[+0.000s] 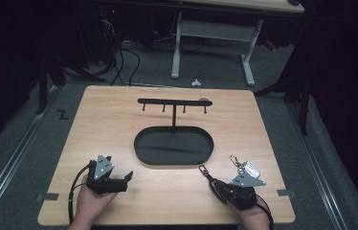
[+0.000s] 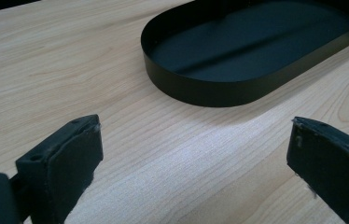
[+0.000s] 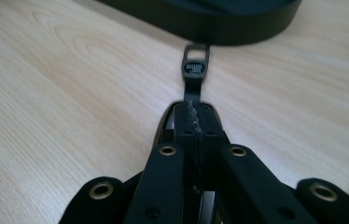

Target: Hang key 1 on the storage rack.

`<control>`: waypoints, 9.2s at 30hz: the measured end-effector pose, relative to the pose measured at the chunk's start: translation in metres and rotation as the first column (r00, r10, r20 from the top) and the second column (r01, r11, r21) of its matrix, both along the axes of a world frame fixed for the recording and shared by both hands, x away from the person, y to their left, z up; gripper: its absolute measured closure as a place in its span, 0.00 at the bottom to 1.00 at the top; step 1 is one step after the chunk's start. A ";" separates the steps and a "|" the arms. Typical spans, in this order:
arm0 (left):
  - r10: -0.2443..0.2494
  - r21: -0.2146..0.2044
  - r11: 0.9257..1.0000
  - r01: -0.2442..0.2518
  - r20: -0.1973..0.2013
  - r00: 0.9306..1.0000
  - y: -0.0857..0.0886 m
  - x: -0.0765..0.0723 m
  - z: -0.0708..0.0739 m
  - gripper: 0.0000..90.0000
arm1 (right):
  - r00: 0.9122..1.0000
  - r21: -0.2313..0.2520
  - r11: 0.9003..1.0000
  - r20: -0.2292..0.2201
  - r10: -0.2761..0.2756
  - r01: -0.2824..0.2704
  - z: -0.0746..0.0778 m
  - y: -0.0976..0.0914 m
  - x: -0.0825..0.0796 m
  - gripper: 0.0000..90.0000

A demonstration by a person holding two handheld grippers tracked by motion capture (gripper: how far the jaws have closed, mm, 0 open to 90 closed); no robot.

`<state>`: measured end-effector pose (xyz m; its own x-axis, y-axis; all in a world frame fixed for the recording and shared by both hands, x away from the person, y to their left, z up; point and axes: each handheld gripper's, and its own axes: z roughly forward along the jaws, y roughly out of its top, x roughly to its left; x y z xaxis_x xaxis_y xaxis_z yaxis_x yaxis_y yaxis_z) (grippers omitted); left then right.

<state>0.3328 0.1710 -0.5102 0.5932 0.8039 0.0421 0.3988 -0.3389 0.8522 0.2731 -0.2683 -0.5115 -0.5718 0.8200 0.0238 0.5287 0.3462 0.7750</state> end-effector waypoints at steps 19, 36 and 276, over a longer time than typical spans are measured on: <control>-0.009 0.002 1.000 0.009 -0.009 1.000 0.002 -0.001 -0.001 0.05 | 0.999 -0.061 0.997 -0.038 0.038 -0.040 -0.006 0.011 0.010 1.00; -0.021 0.007 1.000 0.021 -0.019 1.000 0.001 0.000 -0.002 0.06 | 0.996 0.006 0.998 -0.063 -0.067 0.068 0.010 -0.016 0.016 0.70; -0.106 -0.026 0.994 0.106 -0.004 0.994 0.006 -0.009 -0.003 0.15 | 0.883 -0.369 0.928 -0.420 -0.209 0.044 0.081 0.003 0.132 0.59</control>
